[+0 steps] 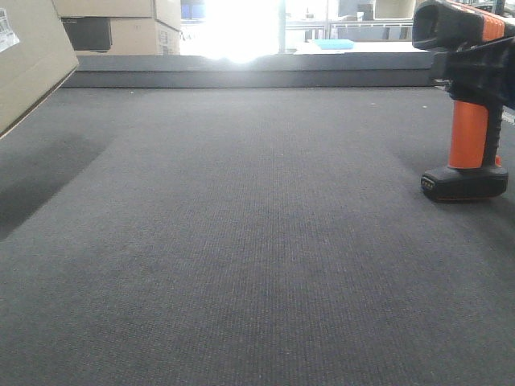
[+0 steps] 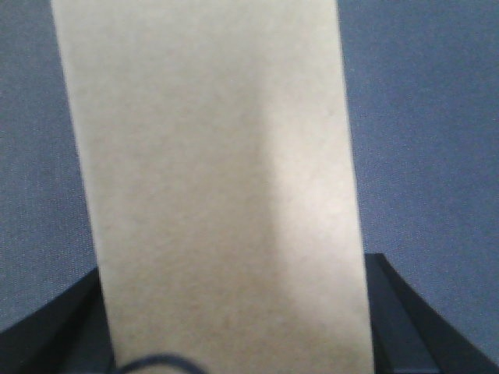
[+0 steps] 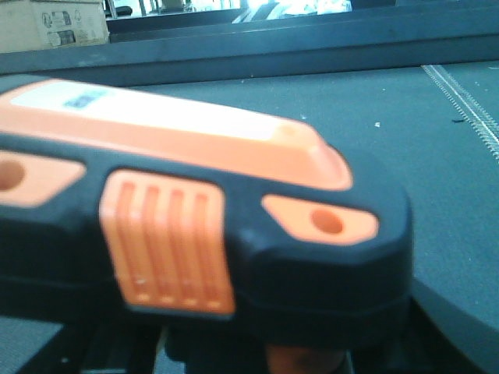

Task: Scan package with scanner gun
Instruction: 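Lower the scanner gun upright onto the belt with the right gripper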

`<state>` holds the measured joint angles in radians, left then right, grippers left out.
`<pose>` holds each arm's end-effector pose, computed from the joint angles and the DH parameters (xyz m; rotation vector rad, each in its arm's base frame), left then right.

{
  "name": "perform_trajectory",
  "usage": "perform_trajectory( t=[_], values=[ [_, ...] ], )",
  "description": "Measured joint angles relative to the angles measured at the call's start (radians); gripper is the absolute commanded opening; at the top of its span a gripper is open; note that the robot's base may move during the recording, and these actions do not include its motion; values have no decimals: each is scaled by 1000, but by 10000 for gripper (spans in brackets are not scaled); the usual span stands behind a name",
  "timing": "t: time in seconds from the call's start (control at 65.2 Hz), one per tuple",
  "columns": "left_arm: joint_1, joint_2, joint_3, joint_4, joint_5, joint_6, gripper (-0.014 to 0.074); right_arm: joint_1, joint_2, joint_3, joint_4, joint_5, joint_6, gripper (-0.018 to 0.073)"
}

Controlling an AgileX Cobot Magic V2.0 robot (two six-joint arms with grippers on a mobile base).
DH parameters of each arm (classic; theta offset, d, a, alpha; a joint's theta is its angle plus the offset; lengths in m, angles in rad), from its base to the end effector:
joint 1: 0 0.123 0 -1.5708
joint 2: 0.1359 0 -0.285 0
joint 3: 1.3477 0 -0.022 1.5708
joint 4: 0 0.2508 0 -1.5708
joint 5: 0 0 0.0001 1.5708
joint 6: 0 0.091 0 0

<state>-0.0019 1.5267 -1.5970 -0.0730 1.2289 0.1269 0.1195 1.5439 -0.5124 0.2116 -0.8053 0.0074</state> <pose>0.3138 -0.0069 0.3882 0.1606 2.6333 -0.0568 0.2844 0.0203 0.2025 0.1430 1.7139 0.0726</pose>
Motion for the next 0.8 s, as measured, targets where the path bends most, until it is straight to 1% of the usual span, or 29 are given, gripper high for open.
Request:
perform_trajectory(
  t=[0.184,0.23,0.261,0.291,0.352,0.368,0.414,0.429,0.444,0.521,0.628,0.797],
  values=[
    [0,0,0,0,2,0,-111,0,4,0,2,-3,0,-150],
    [0,0,0,0,2,0,-111,0,4,0,2,-3,0,-128],
    [0,0,0,0,2,0,-111,0,4,0,2,-3,0,-96],
    [0,0,0,0,2,0,-111,0,4,0,2,0,0,-40],
    [0,0,0,-2,2,0,-111,0,4,0,4,4,0,100],
    [0,0,0,-2,2,0,-111,0,4,0,4,4,0,118],
    [0,0,0,-6,2,0,-111,0,4,0,4,12,0,262],
    [0,0,0,-9,2,0,-111,0,2,-2,4,14,0,279],
    [0,0,0,-9,2,0,-111,0,2,-2,4,17,0,330],
    [0,0,0,-20,2,0,-111,0,-4,-2,4,29,0,474],
    [0,0,0,-34,2,0,-111,0,-8,-4,4,55,0,573],
    [0,0,0,-46,2,0,-111,0,-10,-4,4,106,0,568]
  ],
)
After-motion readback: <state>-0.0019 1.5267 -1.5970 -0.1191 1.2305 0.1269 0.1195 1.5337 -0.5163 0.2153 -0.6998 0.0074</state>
